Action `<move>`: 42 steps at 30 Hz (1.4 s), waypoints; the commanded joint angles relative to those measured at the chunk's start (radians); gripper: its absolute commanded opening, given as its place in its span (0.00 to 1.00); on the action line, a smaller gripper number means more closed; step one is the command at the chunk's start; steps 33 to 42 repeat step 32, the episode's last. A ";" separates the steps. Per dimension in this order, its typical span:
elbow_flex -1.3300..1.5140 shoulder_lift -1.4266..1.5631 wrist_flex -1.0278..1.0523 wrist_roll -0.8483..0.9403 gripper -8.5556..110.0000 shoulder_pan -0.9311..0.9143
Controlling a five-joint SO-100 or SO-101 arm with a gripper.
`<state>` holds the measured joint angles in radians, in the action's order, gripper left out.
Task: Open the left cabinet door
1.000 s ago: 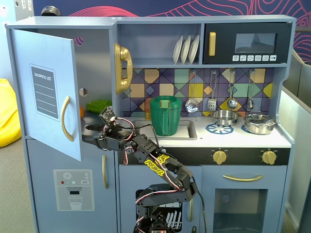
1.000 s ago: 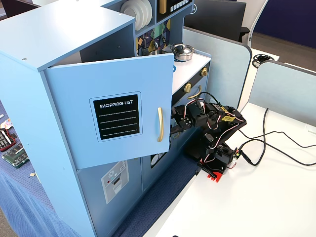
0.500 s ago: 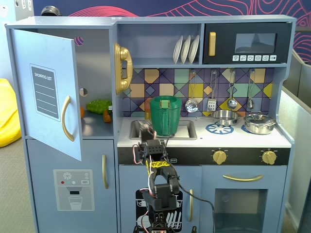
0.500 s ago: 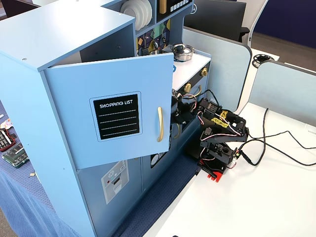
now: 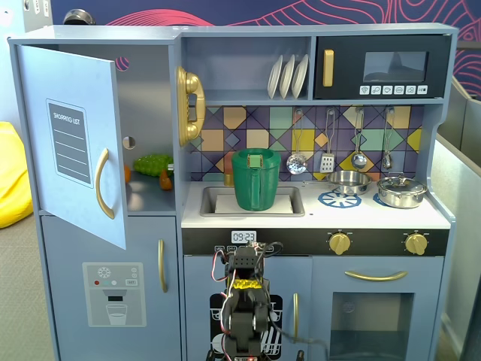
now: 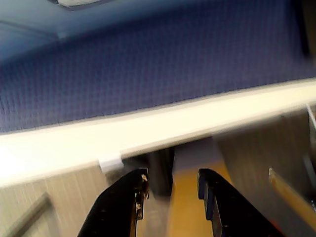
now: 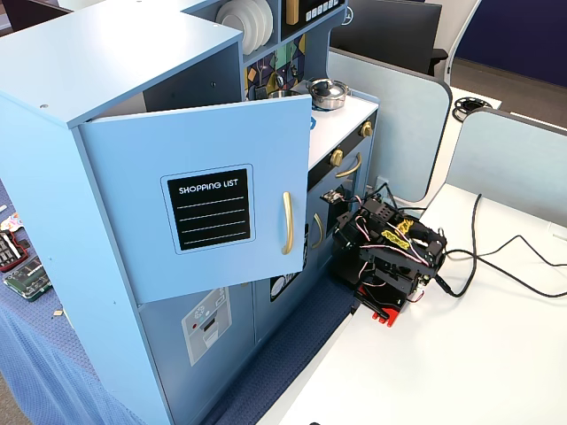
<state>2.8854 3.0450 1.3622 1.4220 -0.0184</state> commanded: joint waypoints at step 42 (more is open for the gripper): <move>0.110 0.133 0.170 0.089 0.09 0.028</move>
